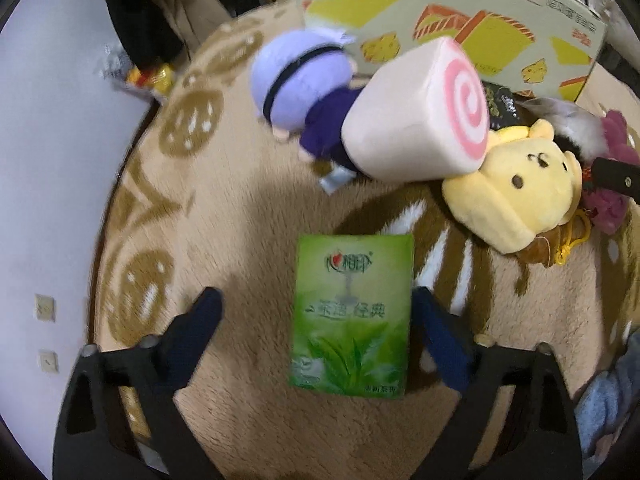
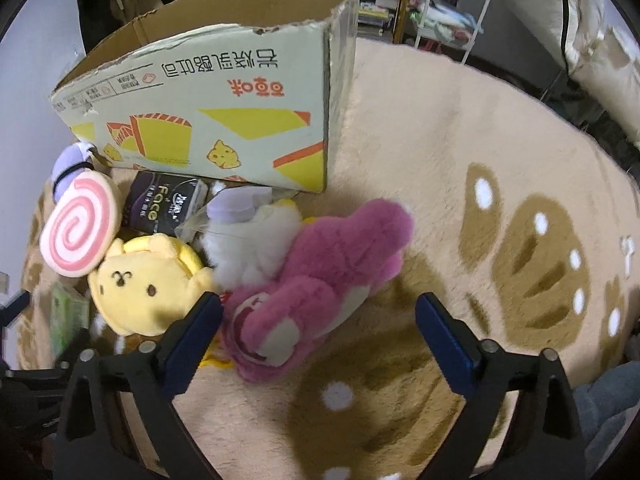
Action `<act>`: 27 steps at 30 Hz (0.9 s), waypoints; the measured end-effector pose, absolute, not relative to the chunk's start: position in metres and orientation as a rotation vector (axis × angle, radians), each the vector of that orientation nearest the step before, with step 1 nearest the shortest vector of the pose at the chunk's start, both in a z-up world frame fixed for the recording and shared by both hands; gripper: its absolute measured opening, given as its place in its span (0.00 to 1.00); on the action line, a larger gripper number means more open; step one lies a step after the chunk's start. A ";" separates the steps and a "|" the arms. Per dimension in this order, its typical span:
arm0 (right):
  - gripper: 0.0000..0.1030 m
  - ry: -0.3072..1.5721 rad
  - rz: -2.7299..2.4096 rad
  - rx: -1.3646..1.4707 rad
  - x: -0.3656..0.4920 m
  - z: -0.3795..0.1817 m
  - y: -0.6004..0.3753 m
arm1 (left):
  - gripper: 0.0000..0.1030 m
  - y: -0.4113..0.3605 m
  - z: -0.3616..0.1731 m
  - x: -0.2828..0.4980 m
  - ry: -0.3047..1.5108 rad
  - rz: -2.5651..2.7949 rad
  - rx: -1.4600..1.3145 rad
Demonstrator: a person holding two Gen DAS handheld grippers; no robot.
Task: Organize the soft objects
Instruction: 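Grasp the green tissue pack with the left tool while the right tool grasps the pink plush bear, then lift the green tissue pack with the left tool while the right tool lifts the pink bear toward the box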
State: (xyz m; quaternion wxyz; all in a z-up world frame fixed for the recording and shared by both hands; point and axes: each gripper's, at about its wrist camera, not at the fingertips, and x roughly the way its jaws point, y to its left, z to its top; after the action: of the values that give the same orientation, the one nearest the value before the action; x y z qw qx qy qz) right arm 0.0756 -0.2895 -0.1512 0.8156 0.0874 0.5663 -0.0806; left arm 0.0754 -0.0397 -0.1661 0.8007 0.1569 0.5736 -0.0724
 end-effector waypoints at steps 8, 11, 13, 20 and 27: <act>0.71 1.239 -0.097 0.173 0.078 -0.162 -0.276 | 0.51 -0.044 -0.165 0.074 1.255 -0.226 0.297; 0.69 1.245 -0.088 0.172 0.078 -0.160 -0.276 | 0.51 -0.046 -0.161 0.072 1.239 -0.224 0.294; 0.62 1.246 -0.091 0.169 0.077 -0.158 -0.277 | 0.51 -0.047 -0.155 0.071 1.224 -0.218 0.285; 0.58 1.266 -0.101 0.211 0.065 -0.153 -0.290 | 0.51 -0.039 -0.133 0.065 1.141 -0.215 0.260; 0.58 1.161 -0.080 0.206 0.046 -0.124 -0.284 | 0.51 -0.042 -0.106 0.048 1.002 -0.208 0.284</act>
State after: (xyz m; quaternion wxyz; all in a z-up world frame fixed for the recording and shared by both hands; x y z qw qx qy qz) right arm 0.0457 -0.2841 -0.1239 0.8304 0.0972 0.5473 -0.0376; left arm 0.0480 -0.0420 -0.1063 0.8624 0.1354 0.4777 -0.0991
